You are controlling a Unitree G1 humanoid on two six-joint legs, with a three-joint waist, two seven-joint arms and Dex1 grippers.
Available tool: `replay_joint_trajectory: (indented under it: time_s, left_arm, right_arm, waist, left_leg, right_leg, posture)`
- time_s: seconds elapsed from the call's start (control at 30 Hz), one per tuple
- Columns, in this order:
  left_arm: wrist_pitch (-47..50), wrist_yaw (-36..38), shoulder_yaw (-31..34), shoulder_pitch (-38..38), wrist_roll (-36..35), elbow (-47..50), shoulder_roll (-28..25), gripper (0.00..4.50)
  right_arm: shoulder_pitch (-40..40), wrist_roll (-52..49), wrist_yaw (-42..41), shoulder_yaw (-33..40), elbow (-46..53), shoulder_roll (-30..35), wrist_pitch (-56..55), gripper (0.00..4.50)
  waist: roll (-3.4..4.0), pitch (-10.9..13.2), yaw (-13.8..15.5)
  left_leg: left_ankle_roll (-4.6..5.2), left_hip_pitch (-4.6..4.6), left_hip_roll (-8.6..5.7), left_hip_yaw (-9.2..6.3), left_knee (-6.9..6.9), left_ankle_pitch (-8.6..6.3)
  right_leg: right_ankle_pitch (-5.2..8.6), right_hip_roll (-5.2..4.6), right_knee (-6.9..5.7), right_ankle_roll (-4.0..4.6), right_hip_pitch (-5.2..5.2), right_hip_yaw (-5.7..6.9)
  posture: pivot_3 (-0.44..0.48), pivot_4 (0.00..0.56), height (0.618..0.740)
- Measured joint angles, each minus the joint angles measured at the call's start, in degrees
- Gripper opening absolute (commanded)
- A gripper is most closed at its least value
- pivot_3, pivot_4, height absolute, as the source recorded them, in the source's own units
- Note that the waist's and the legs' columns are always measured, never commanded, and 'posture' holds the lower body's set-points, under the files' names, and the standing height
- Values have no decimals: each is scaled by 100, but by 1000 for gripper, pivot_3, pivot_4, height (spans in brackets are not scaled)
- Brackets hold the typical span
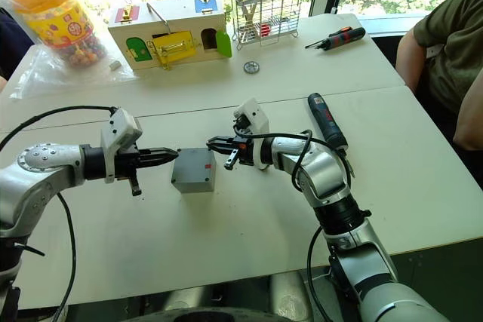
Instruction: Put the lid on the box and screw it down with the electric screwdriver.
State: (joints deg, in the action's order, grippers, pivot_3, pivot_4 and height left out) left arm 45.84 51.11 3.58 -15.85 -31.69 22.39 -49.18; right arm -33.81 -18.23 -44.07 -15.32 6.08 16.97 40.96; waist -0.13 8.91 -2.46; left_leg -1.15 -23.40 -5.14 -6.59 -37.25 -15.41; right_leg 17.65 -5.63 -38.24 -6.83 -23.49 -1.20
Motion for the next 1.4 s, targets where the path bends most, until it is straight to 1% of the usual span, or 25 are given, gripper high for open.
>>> replay_joint_trajectory:
  time_s: [0.63,0.73,0.8,0.83,0.93,0.97,1.0,1.27,1.4]
  left_arm:
    - [-13,-54,-60,-9,27,-24,50,0]
    - [-13,-59,-62,-10,42,-25,77,0]
    - [-13,-64,-62,-11,46,-25,86,0]
    - [-13,-68,-62,-13,46,-25,95,0]
    - [-20,-80,-62,-31,50,-28,128,0]
    - [-30,-86,-62,-36,59,-41,150,0]
    - [-41,-93,-62,-39,69,-62,179,0]
    - [-155,-114,-169,-70,120,-155,315,0]
    - [-186,-102,-216,-71,121,-177,315,0]
  right_arm:
    - [-35,66,-18,-113,-181,-55,-129,73]
    - [-54,121,-39,-138,-212,-35,-155,901]
    - [-53,137,-71,-171,-300,-1,-150,1943]
    - [-53,158,-84,-182,-319,12,-147,2351]
    - [-53,179,-126,-184,-319,65,-144,3858]
    - [-53,179,-135,-183,-319,86,-140,4256]
    - [-53,180,-138,-183,-319,101,-138,4474]
    - [-53,87,-173,-120,-282,109,11,4474]
    - [-21,-223,-199,-7,-78,35,318,4474]
  waist:
    - [0,0,0]
    - [0,0,2]
    - [0,0,4]
    - [0,0,4]
    - [0,0,3]
    - [0,0,3]
    - [0,0,4]
    - [0,0,3]
    - [0,0,2]
  left_leg:
    - [0,0,0,0,0,0]
    - [0,0,0,0,0,0]
    - [0,0,0,0,-1,0]
    - [0,0,0,0,-1,0]
    - [0,0,0,0,-1,0]
    - [0,0,0,0,-1,0]
    - [0,0,0,0,-1,0]
    - [0,0,-1,0,-1,0]
    - [0,0,0,-1,-1,0]
  right_leg:
    - [0,0,0,0,0,0]
    - [0,0,0,0,0,0]
    - [0,0,0,0,1,0]
    - [0,0,0,0,0,0]
    - [0,0,0,0,0,0]
    - [0,0,0,0,1,0]
    - [0,0,0,0,1,1]
    - [0,-1,0,0,1,0]
    - [0,-1,0,0,1,0]
  posture:
    - [0,150,740]
    - [0,150,740]
    - [0,150,740]
    - [0,150,740]
    - [0,150,740]
    - [0,150,740]
    - [0,150,740]
    - [0,150,740]
    - [0,150,740]
